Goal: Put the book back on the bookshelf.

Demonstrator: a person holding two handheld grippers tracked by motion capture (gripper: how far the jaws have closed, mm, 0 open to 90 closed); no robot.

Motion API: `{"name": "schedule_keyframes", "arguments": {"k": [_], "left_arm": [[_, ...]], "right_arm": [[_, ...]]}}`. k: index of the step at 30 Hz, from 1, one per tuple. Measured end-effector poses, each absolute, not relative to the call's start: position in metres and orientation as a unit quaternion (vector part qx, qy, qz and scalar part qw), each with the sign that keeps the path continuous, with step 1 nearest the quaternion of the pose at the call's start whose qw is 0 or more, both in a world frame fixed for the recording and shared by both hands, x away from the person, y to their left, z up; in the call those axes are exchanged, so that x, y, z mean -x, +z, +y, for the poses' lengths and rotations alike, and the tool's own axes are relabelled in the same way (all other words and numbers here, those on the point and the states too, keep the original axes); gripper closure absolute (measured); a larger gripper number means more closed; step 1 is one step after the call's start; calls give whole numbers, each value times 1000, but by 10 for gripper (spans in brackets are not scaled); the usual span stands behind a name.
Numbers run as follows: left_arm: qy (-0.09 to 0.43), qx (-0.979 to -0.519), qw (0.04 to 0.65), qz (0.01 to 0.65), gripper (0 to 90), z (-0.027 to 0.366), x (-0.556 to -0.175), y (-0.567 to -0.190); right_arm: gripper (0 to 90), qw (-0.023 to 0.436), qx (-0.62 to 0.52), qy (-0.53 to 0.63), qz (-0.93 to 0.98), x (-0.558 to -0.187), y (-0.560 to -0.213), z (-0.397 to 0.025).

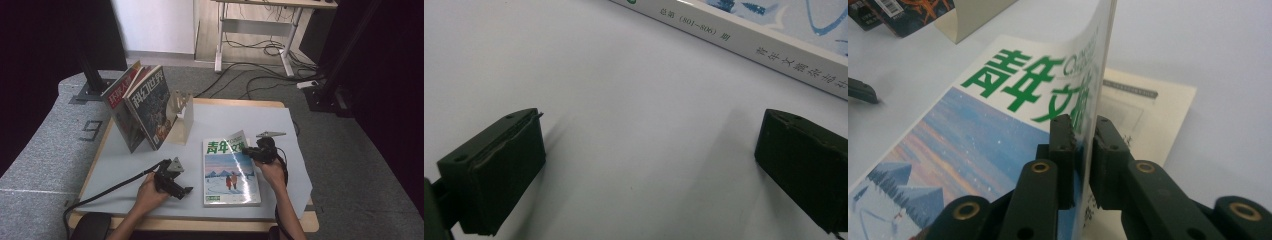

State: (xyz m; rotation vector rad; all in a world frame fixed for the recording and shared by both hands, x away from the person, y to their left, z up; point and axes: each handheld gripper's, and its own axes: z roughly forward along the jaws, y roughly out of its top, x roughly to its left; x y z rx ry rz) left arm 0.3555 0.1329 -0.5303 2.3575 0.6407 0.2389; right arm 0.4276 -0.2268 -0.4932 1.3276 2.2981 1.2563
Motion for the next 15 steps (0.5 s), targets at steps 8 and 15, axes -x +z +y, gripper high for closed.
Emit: {"name": "schedule_keyframes", "arguments": {"k": [8,15], "left_arm": [[92,-905,337,245,0,133,-356,-530],[92,-904,337,245,0,133,-356,-530]], "right_arm": [[823,111,-441,423,784,-429,-478,-217],[791,108,-440,418,787,-431,-476,-216]]}}
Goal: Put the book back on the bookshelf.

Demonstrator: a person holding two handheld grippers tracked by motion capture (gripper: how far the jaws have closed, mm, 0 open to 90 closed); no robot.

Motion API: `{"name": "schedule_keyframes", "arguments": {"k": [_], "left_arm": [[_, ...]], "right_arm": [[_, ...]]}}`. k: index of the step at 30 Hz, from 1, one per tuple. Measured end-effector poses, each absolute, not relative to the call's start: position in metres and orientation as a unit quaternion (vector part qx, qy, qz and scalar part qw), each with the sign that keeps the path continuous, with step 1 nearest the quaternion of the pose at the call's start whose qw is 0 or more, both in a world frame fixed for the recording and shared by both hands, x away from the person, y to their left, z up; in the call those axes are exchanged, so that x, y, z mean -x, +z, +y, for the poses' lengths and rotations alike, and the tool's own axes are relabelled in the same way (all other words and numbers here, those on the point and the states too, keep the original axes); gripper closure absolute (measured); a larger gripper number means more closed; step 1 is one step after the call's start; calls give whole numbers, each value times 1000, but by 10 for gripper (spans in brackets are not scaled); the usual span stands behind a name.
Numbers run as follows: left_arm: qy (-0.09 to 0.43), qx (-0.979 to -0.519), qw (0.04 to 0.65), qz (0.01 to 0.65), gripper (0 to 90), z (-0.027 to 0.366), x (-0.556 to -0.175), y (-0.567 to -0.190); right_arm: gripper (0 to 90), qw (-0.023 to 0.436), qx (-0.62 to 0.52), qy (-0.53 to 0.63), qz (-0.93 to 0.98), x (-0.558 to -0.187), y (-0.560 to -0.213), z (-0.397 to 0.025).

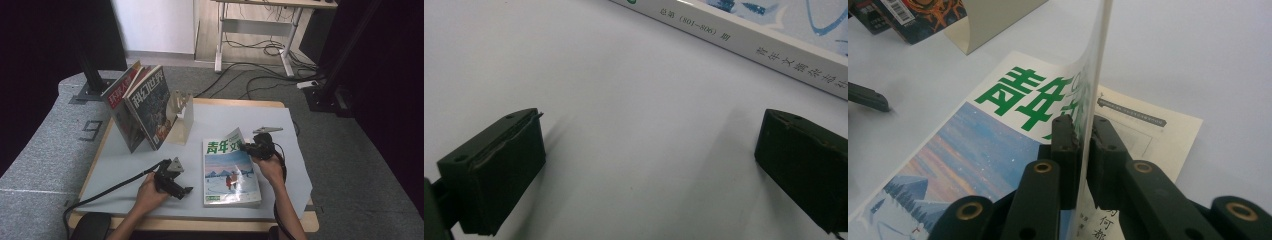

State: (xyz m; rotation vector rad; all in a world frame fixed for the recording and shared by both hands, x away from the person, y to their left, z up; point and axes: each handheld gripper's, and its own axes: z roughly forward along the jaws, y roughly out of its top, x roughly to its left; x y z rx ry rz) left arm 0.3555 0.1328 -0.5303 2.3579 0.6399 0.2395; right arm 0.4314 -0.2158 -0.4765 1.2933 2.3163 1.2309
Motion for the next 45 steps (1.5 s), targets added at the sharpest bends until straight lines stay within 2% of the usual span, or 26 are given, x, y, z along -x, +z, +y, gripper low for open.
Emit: {"name": "schedule_keyframes", "arguments": {"k": [5,16,24,32,45], "left_arm": [[92,-904,337,245,0,133,-356,-530],[92,-903,338,248,0,133,-355,-530],[92,-903,338,249,0,132,-355,-530],[92,-903,338,250,0,132,-355,-530],[93,-904,335,250,0,132,-355,-530]], "right_arm": [[733,97,-441,412,792,-441,-480,-213],[735,117,-437,401,797,-452,-472,-202],[711,115,-451,393,793,-463,-470,-201],[832,108,-449,391,796,-466,-466,-199],[851,118,-429,416,793,-451,-447,-192]]}}
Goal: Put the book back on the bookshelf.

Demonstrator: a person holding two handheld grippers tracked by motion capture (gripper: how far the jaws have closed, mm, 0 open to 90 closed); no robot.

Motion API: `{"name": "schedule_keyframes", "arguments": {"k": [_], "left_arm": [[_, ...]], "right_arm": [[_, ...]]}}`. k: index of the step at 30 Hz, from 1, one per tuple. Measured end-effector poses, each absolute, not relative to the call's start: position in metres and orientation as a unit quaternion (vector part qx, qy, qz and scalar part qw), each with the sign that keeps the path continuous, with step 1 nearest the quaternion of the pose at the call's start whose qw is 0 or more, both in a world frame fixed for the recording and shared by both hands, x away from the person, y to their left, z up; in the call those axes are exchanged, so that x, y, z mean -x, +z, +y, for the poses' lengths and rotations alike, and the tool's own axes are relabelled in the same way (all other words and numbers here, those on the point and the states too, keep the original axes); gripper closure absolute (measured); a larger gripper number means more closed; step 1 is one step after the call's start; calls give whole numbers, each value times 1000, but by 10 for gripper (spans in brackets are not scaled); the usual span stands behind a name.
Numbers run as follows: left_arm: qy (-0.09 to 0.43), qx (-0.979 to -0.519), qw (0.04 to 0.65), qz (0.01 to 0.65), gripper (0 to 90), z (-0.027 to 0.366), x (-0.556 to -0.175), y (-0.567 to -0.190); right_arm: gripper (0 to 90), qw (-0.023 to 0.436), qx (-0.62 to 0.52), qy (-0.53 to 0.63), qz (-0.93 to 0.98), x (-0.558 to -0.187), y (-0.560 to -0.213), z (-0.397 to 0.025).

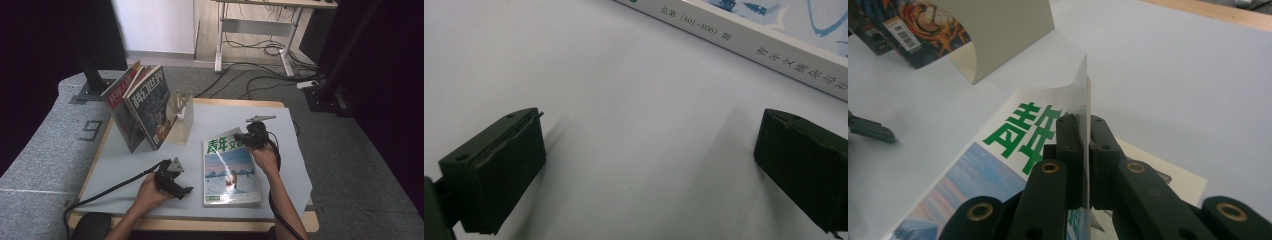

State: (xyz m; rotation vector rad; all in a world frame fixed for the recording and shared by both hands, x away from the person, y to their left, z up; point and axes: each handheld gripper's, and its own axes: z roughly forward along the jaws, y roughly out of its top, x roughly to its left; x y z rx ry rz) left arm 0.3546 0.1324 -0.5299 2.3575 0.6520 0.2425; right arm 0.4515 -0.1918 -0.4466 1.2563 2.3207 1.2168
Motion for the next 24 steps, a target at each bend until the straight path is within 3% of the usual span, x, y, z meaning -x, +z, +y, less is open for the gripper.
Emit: {"name": "schedule_keyframes", "arguments": {"k": [13,24], "left_arm": [[90,-903,335,252,27,133,-354,-528],[28,-881,393,261,95,132,-362,-512]], "right_arm": [[853,146,-397,434,796,-431,-417,-182],[853,158,-385,445,793,-421,-406,-185]]}}
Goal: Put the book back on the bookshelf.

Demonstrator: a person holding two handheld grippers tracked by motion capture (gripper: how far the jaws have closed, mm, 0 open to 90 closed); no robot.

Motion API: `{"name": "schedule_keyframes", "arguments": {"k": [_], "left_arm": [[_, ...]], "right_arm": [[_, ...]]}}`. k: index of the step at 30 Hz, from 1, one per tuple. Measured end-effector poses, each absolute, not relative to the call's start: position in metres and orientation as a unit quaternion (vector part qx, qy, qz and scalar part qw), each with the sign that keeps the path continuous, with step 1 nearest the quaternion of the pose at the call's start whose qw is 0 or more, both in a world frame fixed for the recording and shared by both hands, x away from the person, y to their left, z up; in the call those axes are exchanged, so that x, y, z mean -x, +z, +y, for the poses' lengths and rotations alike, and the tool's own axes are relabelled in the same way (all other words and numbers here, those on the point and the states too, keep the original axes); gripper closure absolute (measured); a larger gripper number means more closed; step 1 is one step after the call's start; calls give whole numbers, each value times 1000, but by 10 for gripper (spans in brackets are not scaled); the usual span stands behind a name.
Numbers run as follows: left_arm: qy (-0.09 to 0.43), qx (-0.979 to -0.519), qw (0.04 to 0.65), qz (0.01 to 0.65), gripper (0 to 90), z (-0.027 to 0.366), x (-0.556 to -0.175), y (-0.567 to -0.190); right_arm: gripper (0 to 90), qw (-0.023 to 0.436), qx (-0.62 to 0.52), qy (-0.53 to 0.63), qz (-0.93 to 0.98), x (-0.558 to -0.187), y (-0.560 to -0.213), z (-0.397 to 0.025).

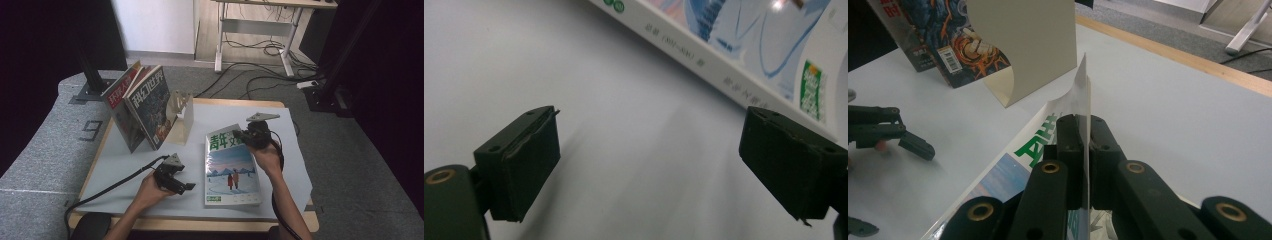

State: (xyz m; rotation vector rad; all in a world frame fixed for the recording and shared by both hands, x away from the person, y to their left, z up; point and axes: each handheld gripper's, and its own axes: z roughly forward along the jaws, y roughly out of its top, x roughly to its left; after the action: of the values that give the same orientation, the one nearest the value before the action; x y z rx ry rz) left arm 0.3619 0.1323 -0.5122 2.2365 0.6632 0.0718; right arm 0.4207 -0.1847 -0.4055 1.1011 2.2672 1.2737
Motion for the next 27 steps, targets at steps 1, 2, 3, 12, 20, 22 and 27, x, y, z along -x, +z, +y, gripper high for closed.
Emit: {"name": "schedule_keyframes", "arguments": {"k": [1,2,3,12,20,22,27], "left_arm": [[30,-883,391,257,105,130,-363,-510],[32,-885,390,253,108,127,-363,-507],[34,-887,387,251,108,123,-364,-505],[7,-883,398,249,108,99,-378,-498],[-20,-878,400,261,114,86,-390,-501],[-16,-882,393,259,110,84,-392,-502],[-31,-877,403,261,121,76,-398,-502]], "right_arm": [[854,159,-384,447,792,-420,-405,-185],[854,161,-382,448,792,-419,-404,-185],[854,162,-382,448,792,-417,-402,-185],[854,174,-369,458,790,-406,-393,-188],[854,179,-363,465,787,-398,-388,-191],[854,181,-362,465,788,-396,-387,-192],[854,186,-355,466,789,-392,-383,-192]]}}
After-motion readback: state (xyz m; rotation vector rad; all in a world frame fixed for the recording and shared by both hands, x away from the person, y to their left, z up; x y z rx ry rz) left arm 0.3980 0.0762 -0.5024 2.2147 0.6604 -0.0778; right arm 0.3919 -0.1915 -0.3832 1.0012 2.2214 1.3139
